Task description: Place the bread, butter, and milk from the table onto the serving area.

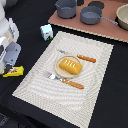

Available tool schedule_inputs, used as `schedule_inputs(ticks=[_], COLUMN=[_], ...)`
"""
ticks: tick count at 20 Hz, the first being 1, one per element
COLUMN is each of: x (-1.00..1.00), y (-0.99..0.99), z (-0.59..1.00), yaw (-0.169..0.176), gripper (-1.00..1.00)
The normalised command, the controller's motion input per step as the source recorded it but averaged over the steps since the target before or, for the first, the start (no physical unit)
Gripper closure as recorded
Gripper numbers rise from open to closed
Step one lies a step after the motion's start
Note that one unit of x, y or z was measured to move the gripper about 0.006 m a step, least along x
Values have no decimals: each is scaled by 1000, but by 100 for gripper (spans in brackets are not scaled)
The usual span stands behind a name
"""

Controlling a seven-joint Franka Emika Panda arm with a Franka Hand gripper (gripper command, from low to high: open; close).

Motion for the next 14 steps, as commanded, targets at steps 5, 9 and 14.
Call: schedule_inputs(ticks=[5, 9, 14], x=[1, 138, 133], y=[-142, -219, -263], z=[-210, -139, -97], yaw=[42, 36, 6], gripper=[-100, -100, -100])
